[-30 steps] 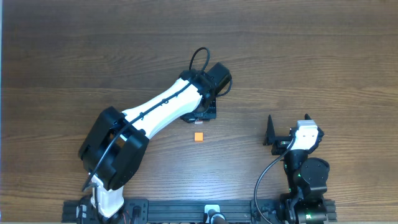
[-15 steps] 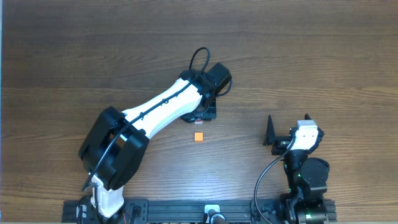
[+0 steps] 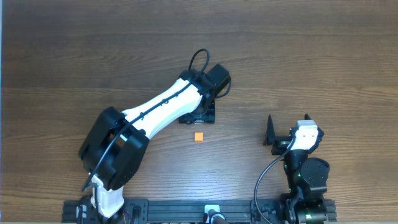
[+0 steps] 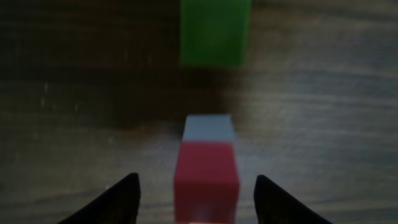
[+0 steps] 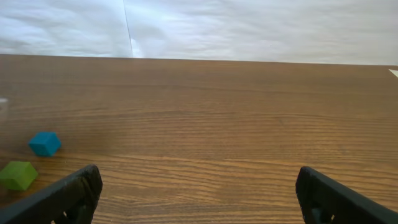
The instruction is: Stack Cubes
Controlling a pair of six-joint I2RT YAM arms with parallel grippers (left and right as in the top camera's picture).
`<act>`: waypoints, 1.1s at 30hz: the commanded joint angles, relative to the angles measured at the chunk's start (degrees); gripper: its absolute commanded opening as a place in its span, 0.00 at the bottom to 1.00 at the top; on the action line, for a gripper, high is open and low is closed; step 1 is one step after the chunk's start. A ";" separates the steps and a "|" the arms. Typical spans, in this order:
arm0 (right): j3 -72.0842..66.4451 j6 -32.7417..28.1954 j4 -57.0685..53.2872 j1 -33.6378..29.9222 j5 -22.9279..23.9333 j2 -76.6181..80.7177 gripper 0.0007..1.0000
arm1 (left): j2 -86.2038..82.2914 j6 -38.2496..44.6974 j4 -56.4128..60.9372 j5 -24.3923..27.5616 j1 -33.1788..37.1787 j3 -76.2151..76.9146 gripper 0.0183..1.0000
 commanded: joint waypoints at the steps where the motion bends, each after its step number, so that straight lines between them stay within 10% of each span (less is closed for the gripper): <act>1: -0.35 -0.20 -0.11 0.35 -0.46 -0.28 0.99 | -3.02 0.02 -4.11 1.51 -2.03 0.79 0.66; 33: -0.35 -0.20 -0.11 0.35 -0.46 -0.28 0.99 | -2.69 -2.99 2.95 4.72 -6.38 -8.98 0.61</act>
